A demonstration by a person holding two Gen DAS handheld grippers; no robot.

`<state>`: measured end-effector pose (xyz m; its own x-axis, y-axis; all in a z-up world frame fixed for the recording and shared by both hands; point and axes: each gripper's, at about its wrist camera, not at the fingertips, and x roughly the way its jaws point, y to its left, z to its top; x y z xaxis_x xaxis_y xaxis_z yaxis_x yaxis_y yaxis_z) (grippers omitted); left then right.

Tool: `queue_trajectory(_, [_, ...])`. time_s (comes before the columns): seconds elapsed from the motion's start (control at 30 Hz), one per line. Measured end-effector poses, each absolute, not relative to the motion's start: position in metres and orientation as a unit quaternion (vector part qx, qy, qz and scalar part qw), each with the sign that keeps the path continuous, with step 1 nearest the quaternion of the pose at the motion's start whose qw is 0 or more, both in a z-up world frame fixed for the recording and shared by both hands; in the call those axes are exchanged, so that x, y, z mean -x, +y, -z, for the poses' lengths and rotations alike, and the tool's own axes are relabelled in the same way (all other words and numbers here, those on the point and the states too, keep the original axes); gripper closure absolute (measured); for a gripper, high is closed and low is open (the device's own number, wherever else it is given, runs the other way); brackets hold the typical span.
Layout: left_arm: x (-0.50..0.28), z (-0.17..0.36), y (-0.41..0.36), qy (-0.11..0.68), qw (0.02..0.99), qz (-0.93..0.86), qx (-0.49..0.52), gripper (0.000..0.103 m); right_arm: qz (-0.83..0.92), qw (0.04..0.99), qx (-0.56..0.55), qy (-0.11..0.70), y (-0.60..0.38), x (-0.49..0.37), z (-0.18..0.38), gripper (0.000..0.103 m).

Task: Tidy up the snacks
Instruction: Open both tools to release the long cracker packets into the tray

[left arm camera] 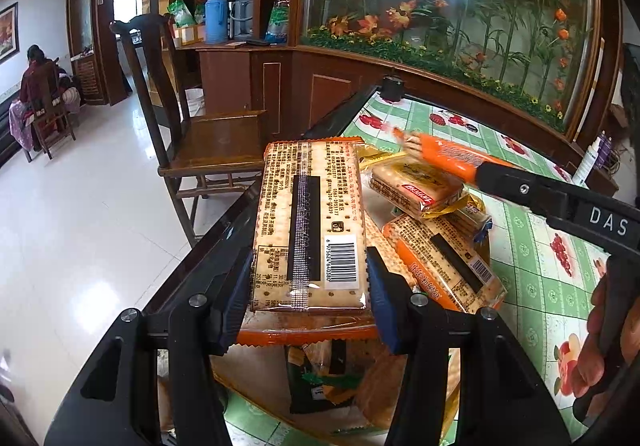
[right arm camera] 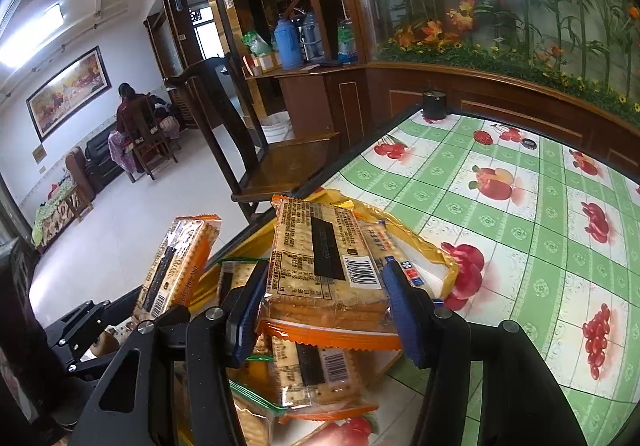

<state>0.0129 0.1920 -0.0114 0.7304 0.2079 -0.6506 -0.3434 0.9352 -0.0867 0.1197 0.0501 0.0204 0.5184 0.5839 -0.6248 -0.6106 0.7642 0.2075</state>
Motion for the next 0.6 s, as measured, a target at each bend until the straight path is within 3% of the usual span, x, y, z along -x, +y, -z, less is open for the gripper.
queue_trajectory(0.6, [-0.028,0.013,0.184,0.350,0.923,-0.138,0.082,0.050,-0.340,0.864,0.034,0.369,0.084,-0.156,0.008,0.046])
